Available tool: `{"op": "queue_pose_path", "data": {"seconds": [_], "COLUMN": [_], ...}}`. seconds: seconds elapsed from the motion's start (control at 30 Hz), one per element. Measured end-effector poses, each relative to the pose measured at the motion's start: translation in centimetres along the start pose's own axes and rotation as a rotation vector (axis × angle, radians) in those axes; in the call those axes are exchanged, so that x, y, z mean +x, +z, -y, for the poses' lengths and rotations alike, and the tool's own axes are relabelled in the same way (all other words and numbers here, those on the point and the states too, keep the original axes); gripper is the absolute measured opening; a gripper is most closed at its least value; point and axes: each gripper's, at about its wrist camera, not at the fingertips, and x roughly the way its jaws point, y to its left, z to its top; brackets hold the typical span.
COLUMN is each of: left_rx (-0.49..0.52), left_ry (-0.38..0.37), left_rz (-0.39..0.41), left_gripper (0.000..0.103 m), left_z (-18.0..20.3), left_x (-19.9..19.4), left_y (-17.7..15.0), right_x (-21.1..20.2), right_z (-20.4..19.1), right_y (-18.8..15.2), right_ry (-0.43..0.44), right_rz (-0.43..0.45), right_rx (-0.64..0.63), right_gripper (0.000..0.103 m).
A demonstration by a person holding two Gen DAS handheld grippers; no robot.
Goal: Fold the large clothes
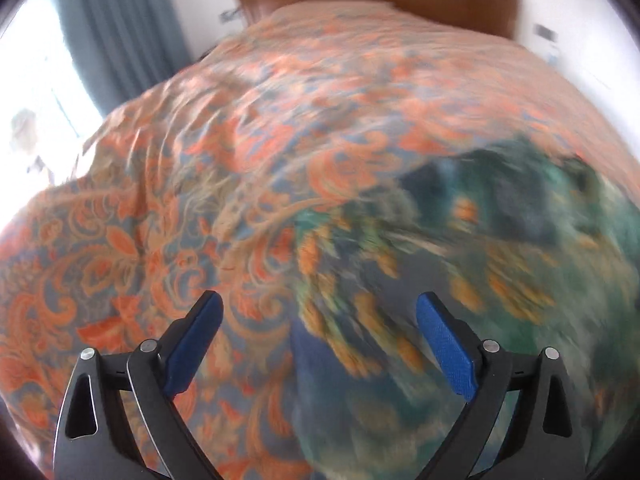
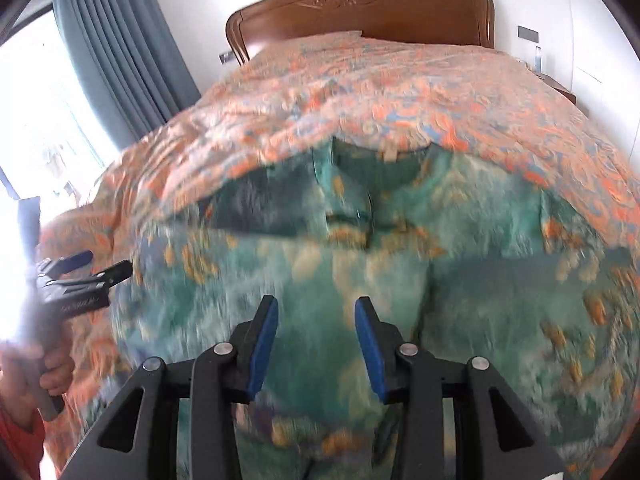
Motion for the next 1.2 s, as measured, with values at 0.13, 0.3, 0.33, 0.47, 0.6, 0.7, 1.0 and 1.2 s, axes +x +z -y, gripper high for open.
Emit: {"op": "queue_pose_path", "data": {"seconds": [0.13,0.3,0.33,0.47,0.6,0.7,1.0,1.2], "left_rx": [-0.066,-0.048,-0.028,0.047,0.141,0.192,0.155,0.188], "left_ry": [0.021,0.006,0.005,-0.045,-0.063,-0.014,-0.116,-0.213], "left_rz": [-0.109,-0.048,-0.022,0.060,0.029,-0.010,0.184,0.316], "left_gripper": [0.099,0.097,0.097,0.098,0.099,0.099,0.099,0.100], "left_z": [-1.1,-1.3,-1.3,-1.4,0.2,1.5,-1.2,-2.1], "left_x": [5.1,3.1,1.8,-2.8,-3.0,-1.9,-12.9,-19.2], "left_y": [-1.0,-2.1,-2.4,-4.6,-7.5,-8.7,-11.6,-16.9], "right_x": [4.5,5.7,5.0,0.7,-2.0,-0.2,-6.6,-15.4], "right_z": [1.0,1.7,1.5,0.0,-1.6,-1.8,-2.9,-3.3], "right_y": [-0.1,-1.9,-1.9,-2.6,-4.7,-6.1,-7.3,-11.5], "right_ry": [-0.024,-0.021,-0.023,-0.008,0.006,-0.028,-0.029,-0.105], "right_rz": [-0.102,-0.077,-0.064,-0.003,-0.014,-0.081,0.050,0.159], "right_rx": [0.058,0.100,0.091,0.011,-0.066,-0.075,-0.044,-0.130], "right_gripper": [0.041,0.041,0.041,0.041,0.045,0.045,0.046,0.067]}}
